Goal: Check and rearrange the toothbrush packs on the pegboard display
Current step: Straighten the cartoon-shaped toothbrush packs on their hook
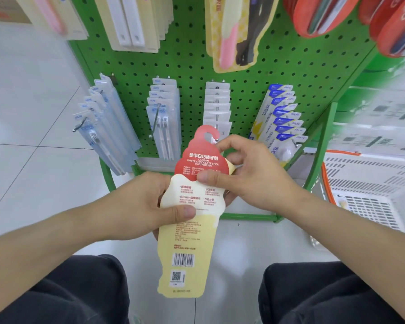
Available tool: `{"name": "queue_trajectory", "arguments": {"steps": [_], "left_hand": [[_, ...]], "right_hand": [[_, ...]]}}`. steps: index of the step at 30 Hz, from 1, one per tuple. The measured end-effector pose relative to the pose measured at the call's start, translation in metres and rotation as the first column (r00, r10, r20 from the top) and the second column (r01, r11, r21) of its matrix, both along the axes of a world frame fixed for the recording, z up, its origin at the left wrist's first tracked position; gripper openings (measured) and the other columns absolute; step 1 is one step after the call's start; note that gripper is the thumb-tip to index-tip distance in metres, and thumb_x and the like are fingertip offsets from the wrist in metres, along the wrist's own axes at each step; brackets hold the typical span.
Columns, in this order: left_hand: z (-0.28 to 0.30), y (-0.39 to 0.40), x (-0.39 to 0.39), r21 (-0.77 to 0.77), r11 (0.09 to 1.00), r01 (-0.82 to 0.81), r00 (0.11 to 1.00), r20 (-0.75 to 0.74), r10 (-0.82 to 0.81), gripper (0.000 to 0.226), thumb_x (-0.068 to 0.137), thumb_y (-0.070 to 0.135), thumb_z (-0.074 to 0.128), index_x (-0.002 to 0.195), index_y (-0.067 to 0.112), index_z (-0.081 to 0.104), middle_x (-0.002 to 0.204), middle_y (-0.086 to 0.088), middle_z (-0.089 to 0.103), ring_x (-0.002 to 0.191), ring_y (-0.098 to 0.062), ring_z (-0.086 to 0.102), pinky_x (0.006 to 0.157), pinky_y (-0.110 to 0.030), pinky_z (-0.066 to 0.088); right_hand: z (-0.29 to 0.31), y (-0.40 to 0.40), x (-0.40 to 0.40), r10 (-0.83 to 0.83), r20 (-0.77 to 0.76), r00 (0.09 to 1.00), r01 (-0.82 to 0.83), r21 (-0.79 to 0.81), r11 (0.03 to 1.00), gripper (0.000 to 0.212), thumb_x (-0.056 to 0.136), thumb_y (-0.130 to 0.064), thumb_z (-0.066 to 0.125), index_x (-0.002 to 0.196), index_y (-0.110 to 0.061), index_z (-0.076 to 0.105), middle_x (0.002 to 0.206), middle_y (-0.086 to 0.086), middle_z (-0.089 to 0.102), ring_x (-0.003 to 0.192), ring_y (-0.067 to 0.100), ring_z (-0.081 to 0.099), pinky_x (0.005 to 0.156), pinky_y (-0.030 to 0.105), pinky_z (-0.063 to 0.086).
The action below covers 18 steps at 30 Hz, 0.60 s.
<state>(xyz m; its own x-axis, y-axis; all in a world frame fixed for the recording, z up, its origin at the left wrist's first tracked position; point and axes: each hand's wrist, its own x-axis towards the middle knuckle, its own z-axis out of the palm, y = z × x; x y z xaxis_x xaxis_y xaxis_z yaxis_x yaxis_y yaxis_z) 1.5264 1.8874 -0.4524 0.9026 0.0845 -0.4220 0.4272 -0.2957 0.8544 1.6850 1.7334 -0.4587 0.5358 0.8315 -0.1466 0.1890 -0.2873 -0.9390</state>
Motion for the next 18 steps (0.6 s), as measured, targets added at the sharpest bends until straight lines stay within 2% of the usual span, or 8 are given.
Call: {"name": "queue_trajectory", "arguments": {"steps": [5,9,12,18], "left_hand": [[0.001,-0.005,0.001,0.039,0.998,-0.054,0.999,0.003,0.054,0.023,0.085,0.027,0.074,0.106,0.021,0.067,0.094,0.007,0.079,0.080,-0.016,0.077,0.062,-0.039,0.063],[-0.004,-0.009,0.002,0.036,0.985,-0.169,0.983,0.072,0.166,0.038,0.079,0.020,0.082,0.109,0.029,0.061,0.097,0.015,0.077,0.084,-0.009,0.076,0.068,-0.035,0.064],[-0.007,-0.010,0.003,0.055,0.987,-0.153,0.985,0.090,0.148,0.040,0.077,0.018,0.085,0.109,0.030,0.063,0.096,0.017,0.077,0.086,-0.006,0.075,0.077,-0.033,0.063],[-0.011,-0.013,0.003,0.125,0.987,-0.104,0.991,0.097,0.092,0.041,0.077,0.022,0.087,0.110,0.033,0.065,0.098,0.020,0.076,0.088,-0.001,0.074,0.081,-0.035,0.062]], "right_hand": [[0.004,0.001,-0.001,-0.009,-0.039,0.999,0.007,-0.050,0.999,0.046,0.077,-0.024,0.085,0.107,-0.013,0.053,0.075,0.011,0.076,0.061,0.037,0.073,0.049,0.044,0.060],[0.006,0.002,-0.001,-0.013,-0.065,0.998,0.007,-0.086,0.996,0.050,0.080,-0.023,0.083,0.112,-0.012,0.046,0.075,0.011,0.076,0.062,0.042,0.072,0.050,0.046,0.060],[0.009,0.001,-0.002,-0.008,-0.039,0.999,0.003,-0.119,0.993,0.050,0.081,-0.031,0.081,0.111,-0.012,0.046,0.076,0.010,0.077,0.063,0.042,0.072,0.055,0.053,0.060],[0.005,0.003,-0.004,-0.032,0.021,0.999,0.035,-0.160,0.987,0.049,0.088,-0.052,0.067,0.107,-0.010,0.050,0.073,0.009,0.076,0.060,0.037,0.073,0.056,0.059,0.059]]}}
